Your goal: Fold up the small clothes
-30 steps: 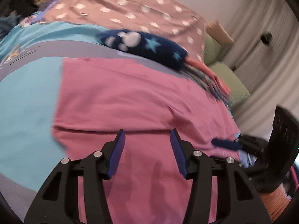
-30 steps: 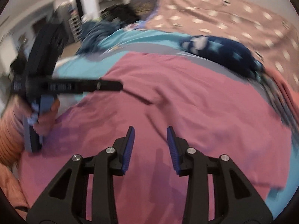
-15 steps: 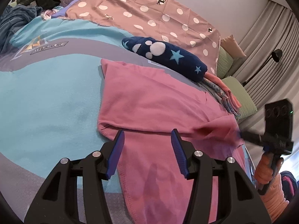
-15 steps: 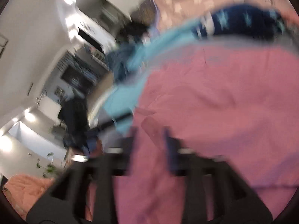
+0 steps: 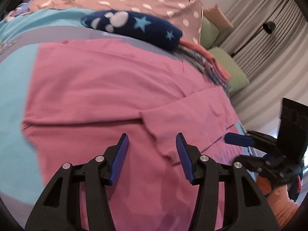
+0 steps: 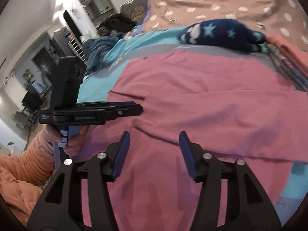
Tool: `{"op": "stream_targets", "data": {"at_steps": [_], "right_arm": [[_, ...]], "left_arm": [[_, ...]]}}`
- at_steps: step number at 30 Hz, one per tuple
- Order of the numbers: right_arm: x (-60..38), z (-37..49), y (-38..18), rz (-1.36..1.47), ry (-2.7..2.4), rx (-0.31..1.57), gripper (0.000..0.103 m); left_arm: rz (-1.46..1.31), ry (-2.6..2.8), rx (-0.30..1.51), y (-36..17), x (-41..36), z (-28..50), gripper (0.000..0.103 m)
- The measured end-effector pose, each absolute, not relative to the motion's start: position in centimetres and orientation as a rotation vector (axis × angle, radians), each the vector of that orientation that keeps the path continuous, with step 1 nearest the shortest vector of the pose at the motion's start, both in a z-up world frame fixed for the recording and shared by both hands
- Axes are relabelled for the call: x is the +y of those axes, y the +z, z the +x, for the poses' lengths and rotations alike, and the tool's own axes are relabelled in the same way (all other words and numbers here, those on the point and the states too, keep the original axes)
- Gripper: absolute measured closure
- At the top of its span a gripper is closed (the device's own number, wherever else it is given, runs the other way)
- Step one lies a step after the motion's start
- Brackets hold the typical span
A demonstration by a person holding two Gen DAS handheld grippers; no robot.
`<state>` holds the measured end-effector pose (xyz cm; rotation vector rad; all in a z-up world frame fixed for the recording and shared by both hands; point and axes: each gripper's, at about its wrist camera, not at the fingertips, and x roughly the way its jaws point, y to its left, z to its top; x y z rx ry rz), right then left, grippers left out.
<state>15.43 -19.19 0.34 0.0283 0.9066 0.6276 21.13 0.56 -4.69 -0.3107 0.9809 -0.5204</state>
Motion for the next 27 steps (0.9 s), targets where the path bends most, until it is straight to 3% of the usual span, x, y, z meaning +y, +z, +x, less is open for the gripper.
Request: {"op": "stream_targets", "data": {"at_steps": [1,3,4,8,17,27], "right_arm": [[-20.0,15.2,0.4,0.041,0.602,0.898,0.043],[-21.6,15.1,0.6,0.075,0.545,0.884,0.04],[-22.7,15.1,0.6,0.095,0.512,0.878,0.04],[-27.5,14.7,0.9,0.17,0.321,0.834,0.034],[-33.0,14.1,0.5,0.149,0.013,0.797,0.029],[-30.6,15.8,-1.0,0.036,0.009,0.841,0.025]], "left_arm": [[-0.298,-0.528,0.984,-4.7,0.0,21.4,0.05],[-0.266,-0.546,0.984,-4.8,-1.3,22.0,0.071],[-0.246,-0.564,0.988,-4.8,-1.9,22.2,0.102],[-0.251,-0.576,0.928,-2.3,-2.2,22.3,0.101],[-0.244,-0.511,0.645,9.4,2.2,23.9,0.101],[-0.204,-0.32,0.746,5.6,6.9,25.1,0.1]]}}
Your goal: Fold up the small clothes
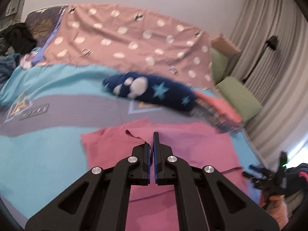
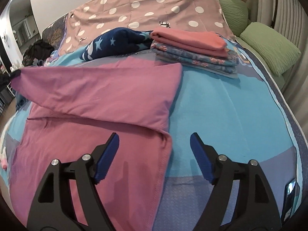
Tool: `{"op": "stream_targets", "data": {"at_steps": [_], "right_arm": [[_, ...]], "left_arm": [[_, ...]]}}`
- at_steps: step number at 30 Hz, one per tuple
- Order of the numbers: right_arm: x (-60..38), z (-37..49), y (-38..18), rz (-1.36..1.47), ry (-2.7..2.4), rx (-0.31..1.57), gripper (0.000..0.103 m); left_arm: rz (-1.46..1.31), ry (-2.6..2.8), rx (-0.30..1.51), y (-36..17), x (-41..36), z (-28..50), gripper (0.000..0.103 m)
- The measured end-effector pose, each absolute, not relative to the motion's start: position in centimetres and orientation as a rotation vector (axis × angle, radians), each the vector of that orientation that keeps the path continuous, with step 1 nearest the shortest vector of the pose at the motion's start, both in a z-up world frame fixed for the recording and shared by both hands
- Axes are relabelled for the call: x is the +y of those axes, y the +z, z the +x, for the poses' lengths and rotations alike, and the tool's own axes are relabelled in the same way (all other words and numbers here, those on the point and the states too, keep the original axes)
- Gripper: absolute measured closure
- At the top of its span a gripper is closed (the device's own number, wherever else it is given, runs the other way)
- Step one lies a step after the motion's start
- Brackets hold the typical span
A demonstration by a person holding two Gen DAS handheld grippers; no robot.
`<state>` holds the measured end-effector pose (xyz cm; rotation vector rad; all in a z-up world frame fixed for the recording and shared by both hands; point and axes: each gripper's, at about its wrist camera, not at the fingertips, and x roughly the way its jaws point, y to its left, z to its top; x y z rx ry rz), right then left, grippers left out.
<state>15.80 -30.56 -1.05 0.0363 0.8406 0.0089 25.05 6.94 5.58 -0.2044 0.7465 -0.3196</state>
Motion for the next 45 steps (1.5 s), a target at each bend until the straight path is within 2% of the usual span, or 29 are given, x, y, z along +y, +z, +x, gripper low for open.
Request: {"op": "stream_targets", "data": {"at_steps": [1,2,3,8,9,10,12,15,17,21,24,27,29,31,32,33,36,39,44,45], "right_arm": [[-30.4,15.6,-1.1,0.032,0.009,0.841,0.025],[-30.3,15.6,-1.0,0.028,0.012,0.84,0.025],[-30.1,15.5,-0.9,0.025,0.014,0.838,0.025],[-29.5,15.7,0.2,0.006,0.036,0.805,0.026],[-29.2,16.0,0.6,0.004,0.052,0.798,0.033],[-28.7,16.4,0.9,0.007,0.086,0.79,0.044],[-27.7,17.1,0.9,0.026,0.165,0.788,0.053],[-27.0,19.1,-1.1,0.029,0.156,0.877,0.055],[-27.6,20.3,-3.8,-0.012,0.049,0.973,0.058],[-28.0,19.3,-2.8,-0.011,0.07,0.934,0.058],[-28.8,19.5,-0.2,0.013,0.074,0.856,0.046],[-30.9,22.0,0.9,0.06,0.006,0.855,0.042],[-32.9,24.2,0.4,0.13,0.013,0.888,0.035],[-35.5,26.9,-1.8,0.232,0.005,0.941,0.035],[-36.0,27.6,-2.9,0.223,-0.019,0.974,0.035],[-36.1,27.9,-4.0,0.17,-0.042,0.958,0.035],[-33.8,26.2,-3.4,0.03,-0.106,0.908,0.033],[-33.2,22.9,-1.8,0.068,-0.048,0.857,0.033],[-33.3,14.6,0.3,0.109,-0.005,0.748,0.033],[-33.2,12.5,0.4,0.111,-0.004,0.732,0.03]], "left_arm": [[-0.172,-0.283,0.756,4.8,7.1,25.3,0.087],[-0.125,-0.213,0.76,3.9,7.5,25.4,0.056],[-0.098,-0.146,0.752,3.2,7.9,25.5,0.047],[-0.108,-0.088,0.8,0.4,9.5,25.8,0.046],[-0.102,-0.104,0.804,0.1,9.3,25.8,0.046],[-0.088,-0.115,0.807,-0.2,9.0,25.8,0.046],[-0.039,-0.126,0.825,-1.2,8.0,26.0,0.044],[0.057,-0.067,0.913,-4.3,6.8,26.6,0.043],[0.049,-0.048,0.91,-5.4,7.0,26.2,0.037],[-0.026,-0.057,0.899,-4.1,8.6,25.4,0.037],[-0.04,-0.07,0.838,-2.3,9.1,25.1,0.037],[-0.041,-0.061,0.806,-1.3,9.1,25.6,0.036],[-0.032,-0.033,0.826,-1.8,9.2,26.3,0.03],[-0.035,-0.011,0.883,-4.1,9.8,27.6,0.026],[-0.008,0.012,0.93,-5.9,10.0,28.2,0.016],[-0.015,0.024,0.93,-6.4,10.1,28.2,0.013],[-0.024,0.028,0.899,-5.0,10.2,27.0,0.014],[-0.03,-0.017,0.869,-3.8,10.4,24.7,0.014],[-0.189,-0.128,0.834,-3.0,12.1,17.6,0.014],[-0.213,-0.138,0.837,-3.1,12.2,16.5,0.014]]}}
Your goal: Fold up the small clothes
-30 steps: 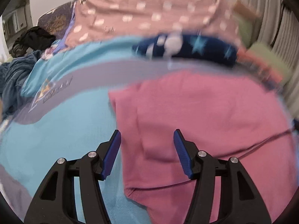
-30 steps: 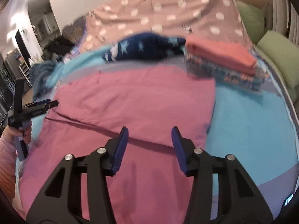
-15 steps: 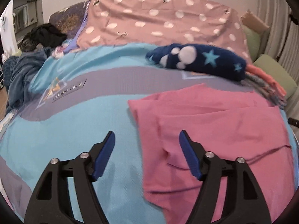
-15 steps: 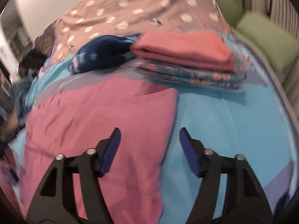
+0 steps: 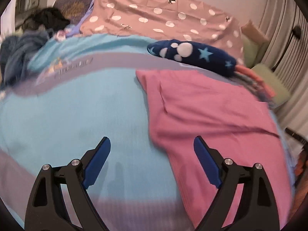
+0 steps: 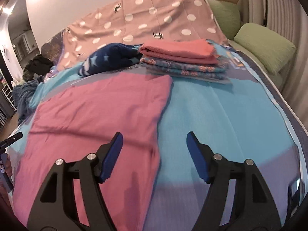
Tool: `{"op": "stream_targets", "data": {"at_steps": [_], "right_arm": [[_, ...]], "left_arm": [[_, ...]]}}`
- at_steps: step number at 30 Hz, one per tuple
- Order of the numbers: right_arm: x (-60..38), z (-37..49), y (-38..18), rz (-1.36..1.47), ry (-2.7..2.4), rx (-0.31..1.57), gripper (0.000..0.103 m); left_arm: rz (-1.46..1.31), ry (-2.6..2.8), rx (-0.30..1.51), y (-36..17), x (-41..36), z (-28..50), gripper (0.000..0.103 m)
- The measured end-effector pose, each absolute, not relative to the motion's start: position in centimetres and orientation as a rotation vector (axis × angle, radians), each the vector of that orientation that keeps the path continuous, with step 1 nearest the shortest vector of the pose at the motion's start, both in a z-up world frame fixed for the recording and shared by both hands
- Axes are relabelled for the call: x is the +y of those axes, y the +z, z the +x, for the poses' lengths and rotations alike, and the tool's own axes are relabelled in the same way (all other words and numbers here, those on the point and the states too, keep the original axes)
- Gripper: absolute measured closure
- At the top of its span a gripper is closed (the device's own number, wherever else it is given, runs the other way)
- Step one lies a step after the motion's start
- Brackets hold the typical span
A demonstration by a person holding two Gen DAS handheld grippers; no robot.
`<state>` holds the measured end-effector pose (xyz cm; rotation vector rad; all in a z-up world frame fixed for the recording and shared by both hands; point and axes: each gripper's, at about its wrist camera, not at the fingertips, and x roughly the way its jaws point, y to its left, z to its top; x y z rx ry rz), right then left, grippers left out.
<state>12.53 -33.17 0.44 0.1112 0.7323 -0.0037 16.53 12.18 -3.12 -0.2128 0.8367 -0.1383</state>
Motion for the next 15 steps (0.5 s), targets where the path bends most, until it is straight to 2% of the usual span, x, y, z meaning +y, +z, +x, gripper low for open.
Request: {"op": "stream_targets", "data": {"at_steps": [4,6,9,15], "right_arm": [[-32.9,7.4,0.6,0.112,-0.074,0.627,0.014],[-33.0,5.6,1.0,0.109,-0.102,0.556,0.014],[-33.0,4.5,1.8,0.146,-0.095,0.555,0.013],[-32.0,2.0,3.4,0.205,-0.039,0.535,0.004]], "left_arm": [[-0.265,-0.188,0.851,-3.8,11.7,12.0,0.014],[-0.245,-0.191,0.867,-4.1,11.0,10.2,0.014],[-0.177,-0.196,0.87,-4.0,10.1,8.3,0.014],[-0.225,-0.246,0.86,-3.6,10.2,4.9,0.014]]}}
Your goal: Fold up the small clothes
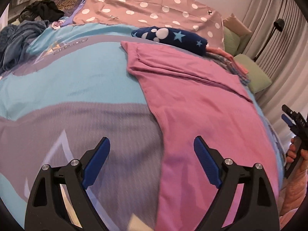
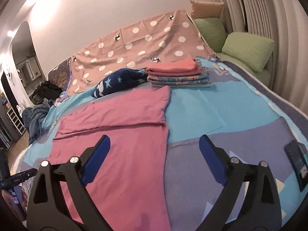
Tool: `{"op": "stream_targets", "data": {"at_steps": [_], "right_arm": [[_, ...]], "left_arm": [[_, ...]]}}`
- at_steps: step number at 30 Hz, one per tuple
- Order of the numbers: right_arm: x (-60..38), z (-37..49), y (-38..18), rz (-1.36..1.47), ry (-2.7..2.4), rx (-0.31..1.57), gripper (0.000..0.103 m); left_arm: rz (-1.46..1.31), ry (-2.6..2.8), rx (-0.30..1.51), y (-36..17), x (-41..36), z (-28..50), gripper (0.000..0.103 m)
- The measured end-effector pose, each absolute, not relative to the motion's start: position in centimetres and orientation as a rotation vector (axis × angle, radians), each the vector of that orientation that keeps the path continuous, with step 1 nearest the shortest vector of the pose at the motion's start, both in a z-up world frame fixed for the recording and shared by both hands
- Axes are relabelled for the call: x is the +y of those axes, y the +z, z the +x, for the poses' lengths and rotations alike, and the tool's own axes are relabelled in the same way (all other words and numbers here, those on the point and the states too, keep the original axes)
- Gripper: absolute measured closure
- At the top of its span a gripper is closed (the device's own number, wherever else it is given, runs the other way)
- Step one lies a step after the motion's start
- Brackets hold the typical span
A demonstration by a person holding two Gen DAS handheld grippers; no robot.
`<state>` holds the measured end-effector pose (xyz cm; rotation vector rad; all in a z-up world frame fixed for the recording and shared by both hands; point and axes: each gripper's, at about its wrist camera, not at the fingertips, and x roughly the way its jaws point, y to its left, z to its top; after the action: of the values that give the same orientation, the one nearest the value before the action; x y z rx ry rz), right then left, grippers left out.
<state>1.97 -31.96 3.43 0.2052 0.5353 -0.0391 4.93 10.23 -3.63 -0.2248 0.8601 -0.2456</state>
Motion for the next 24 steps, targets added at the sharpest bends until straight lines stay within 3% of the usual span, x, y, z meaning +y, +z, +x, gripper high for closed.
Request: {"op": "stream_targets", "data": {"at_steps": [5,12,15,17,19,21,24], "right_arm": [[-29.2,-1.8,4.5,0.093,-0.095,0.516,0.002],[-30.1,-5.0,1.8,0.233,0.045,0.656,0.004],[-31.3,-6.6,0.2,0.284,0.054,0.715,0.014],[-32.1,-7.6,-0.6,0.33,0.055,0.745,0.025],[-33.0,-8.8,-1.9,0.394,0.061,0.788,0.045],[-33.6,-10.0,-3.1,0.44,0.081,0.819,0.055],[-34.0,-12.6,-4.5,0.476,0.11,0.833,0.057]], "left_arm": [[-0.271,-0.26,0.853,-4.0,10.6,2.1,0.013],[-0.242,-0.304,0.852,-4.2,10.4,-2.3,0.012],[-0.224,-0.306,0.857,-4.6,10.5,-4.0,0.012],[-0.212,-0.308,0.86,-5.0,10.5,-4.9,0.012],[-0.194,-0.304,0.853,-5.3,10.3,-5.7,0.012],[-0.178,-0.316,0.858,-5.2,10.0,-6.3,0.012],[-0.162,-0.339,0.874,-5.1,9.8,-7.4,0.012]]}}
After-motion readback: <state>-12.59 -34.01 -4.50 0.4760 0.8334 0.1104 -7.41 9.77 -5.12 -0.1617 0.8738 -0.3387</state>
